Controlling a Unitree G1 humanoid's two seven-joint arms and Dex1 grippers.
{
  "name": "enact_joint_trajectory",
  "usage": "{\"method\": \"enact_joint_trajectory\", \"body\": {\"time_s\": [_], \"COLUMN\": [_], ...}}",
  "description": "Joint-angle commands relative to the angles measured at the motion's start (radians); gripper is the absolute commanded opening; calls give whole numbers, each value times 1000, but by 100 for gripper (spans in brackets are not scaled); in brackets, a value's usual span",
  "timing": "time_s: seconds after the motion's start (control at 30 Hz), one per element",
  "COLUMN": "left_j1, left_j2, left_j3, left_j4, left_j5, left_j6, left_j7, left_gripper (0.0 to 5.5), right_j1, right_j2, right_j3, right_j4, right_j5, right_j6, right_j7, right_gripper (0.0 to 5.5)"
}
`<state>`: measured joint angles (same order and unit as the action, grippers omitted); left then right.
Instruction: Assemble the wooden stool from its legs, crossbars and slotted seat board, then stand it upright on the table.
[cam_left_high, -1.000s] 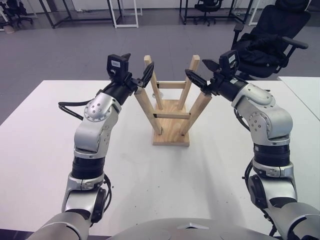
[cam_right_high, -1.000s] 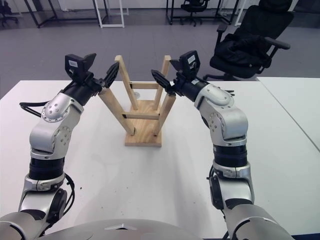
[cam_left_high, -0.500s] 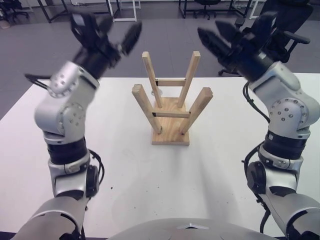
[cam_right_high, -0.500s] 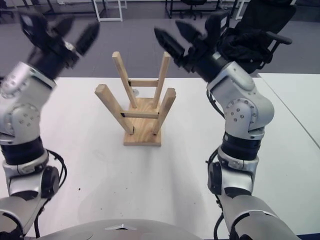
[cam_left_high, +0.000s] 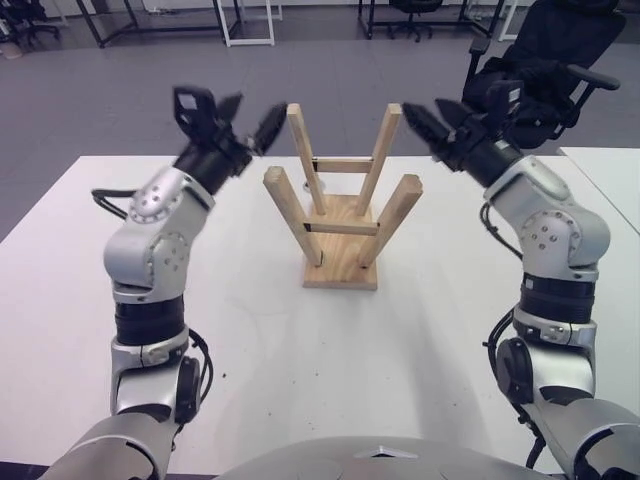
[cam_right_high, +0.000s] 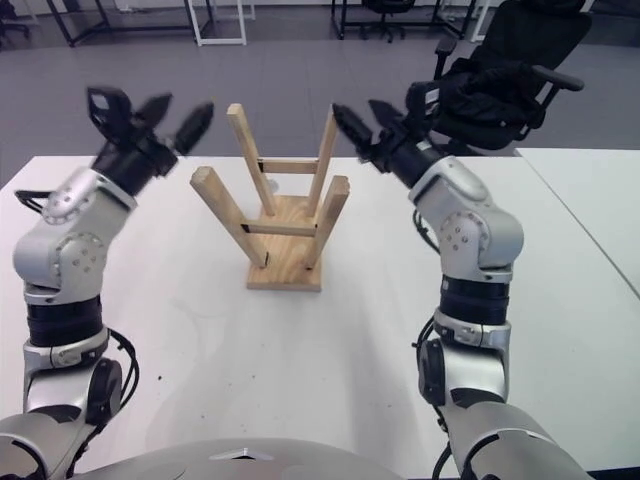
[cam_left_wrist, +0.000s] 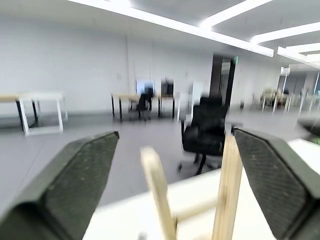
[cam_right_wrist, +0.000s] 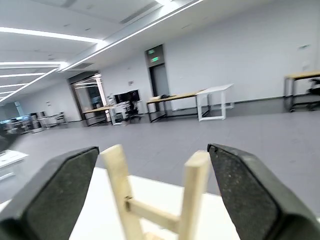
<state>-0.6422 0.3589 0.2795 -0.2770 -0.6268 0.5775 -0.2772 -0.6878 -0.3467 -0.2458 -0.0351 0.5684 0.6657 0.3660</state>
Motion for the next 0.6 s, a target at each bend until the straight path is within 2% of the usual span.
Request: {"method": "enact_joint_trajectory", "body": {"time_s": [0.03,0.17,0.27,0.37,0.4,0.5,0.53,0.6], "left_j1": [-28,212,447,591,628,778,833,933], "left_j2": [89,163,163,141,137,124,120,140], "left_j3": [123,169,228,264,259,228,212,124], "left_j4": [19,14,5,4,5,-38,-61,-92], "left_j5": [-41,38,108,150,171,232,246,296], "left_j6": [-6,-18,-72,-116,-135,-194,-200,-201], "left_j7": [0,-33,-39,-32,-34,-60,-74,-123], "left_gripper": [423,423,423,423,423,423,423,423], "right_j1": [54,211,280,270,221,-29,-75,-70], "right_j2": [-24,-70,-95,-98,-118,-233,-270,-328], "right_j3": [101,306,415,443,411,68,-11,-36], "right_j4": [47,-74,-283,-442,-448,-352,-290,-104], "right_j5": [-109,-200,-134,-72,-99,19,47,-46], "right_j6": [-77,-183,-157,-96,-77,26,34,-38], "right_j7": [39,212,360,389,351,230,226,217], "right_gripper": [408,408,408,408,408,408,408,408]}}
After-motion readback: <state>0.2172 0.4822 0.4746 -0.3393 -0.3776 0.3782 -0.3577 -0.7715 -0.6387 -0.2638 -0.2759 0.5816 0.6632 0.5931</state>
